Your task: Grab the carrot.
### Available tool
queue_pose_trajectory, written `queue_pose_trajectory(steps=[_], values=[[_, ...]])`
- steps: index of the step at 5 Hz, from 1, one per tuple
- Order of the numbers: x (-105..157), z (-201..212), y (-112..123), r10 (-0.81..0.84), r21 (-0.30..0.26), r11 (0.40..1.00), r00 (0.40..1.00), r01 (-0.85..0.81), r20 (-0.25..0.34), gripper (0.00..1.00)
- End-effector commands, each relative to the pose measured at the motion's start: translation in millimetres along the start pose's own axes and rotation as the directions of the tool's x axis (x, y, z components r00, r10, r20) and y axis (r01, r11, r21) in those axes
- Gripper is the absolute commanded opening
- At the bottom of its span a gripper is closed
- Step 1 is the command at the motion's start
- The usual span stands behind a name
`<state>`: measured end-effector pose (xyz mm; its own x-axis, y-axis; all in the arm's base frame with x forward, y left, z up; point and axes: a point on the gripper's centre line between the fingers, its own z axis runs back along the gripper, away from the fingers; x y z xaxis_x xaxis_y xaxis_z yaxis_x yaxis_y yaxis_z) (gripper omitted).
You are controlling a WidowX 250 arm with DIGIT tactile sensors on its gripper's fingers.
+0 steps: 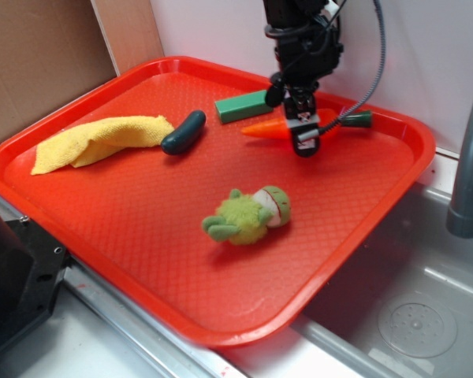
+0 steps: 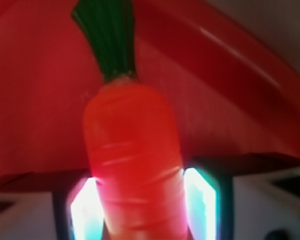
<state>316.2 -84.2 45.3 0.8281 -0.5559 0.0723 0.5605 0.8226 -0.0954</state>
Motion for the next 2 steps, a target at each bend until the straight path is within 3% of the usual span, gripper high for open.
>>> queue_pose_trajectory(steps=[1, 2], values=[[-42, 84, -25, 0.354, 0.039, 0.934, 0.934, -0.356, 0.048, 0.0], [-76, 110, -43, 0.467, 0.07, 0.88, 0.882, -0.471, 0.056, 0.0]])
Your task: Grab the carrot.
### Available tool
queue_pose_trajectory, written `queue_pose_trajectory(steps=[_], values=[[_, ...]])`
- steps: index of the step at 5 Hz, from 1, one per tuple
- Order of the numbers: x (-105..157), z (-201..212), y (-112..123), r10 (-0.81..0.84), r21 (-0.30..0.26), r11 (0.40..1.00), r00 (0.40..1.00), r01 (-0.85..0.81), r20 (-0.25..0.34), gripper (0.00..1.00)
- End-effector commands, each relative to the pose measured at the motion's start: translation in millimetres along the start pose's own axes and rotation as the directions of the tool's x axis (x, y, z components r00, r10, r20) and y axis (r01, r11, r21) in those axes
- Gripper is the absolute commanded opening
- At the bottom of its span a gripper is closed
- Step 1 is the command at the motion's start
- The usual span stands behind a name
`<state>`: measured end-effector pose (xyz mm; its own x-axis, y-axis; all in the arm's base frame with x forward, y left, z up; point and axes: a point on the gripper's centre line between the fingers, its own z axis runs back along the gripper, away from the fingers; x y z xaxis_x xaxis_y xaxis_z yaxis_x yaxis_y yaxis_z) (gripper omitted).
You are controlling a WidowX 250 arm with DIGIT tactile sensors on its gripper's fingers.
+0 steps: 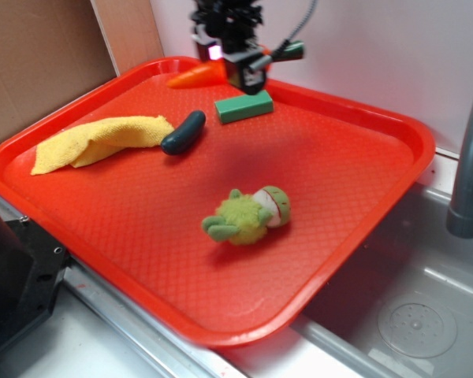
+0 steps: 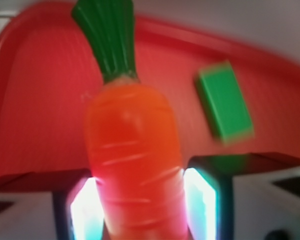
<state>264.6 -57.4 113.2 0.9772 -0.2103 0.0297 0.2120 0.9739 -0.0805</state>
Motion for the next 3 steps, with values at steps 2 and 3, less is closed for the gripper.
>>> queue_pose_trajectory(steps=[2, 3], values=[[-77, 56, -19, 0.258, 0.087, 0.96, 0.961, -0.266, 0.1, 0.0], [-69, 51, -14, 0.237, 0.07, 0.968, 0.97, -0.24, 0.056, 0.0]])
